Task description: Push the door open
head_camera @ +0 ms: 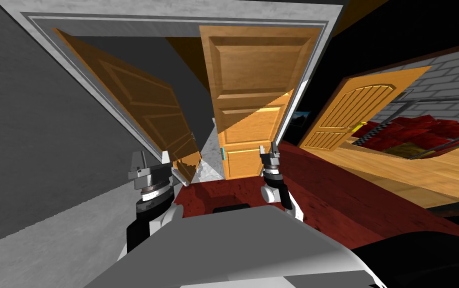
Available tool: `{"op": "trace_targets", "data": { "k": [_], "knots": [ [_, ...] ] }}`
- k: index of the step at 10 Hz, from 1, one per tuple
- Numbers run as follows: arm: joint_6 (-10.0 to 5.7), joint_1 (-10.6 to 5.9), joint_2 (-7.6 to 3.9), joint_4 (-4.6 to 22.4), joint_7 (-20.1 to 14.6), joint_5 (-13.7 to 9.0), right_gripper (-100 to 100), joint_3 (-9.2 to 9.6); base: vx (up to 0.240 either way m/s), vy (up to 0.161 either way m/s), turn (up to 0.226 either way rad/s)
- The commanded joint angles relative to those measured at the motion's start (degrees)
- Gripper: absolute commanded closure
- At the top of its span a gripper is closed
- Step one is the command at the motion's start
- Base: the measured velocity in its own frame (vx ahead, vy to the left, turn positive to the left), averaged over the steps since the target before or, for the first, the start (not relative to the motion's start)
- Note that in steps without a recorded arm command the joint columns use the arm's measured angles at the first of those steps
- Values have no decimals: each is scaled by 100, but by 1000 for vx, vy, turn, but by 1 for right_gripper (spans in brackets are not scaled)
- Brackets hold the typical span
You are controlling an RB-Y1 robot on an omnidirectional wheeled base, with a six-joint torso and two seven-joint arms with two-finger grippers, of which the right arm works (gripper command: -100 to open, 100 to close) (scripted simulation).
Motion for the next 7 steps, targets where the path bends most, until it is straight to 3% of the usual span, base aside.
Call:
{"op": "trace_targets", "data": {
  "k": [1, 7],
  "knots": [
    [-45, -69, -47, 164, -151, -111, -100, 95, 215, -61, -31],
    [-188, -332, -216, 770, -707, -541, -100, 468, 173, -54, -21]
  ]
}}
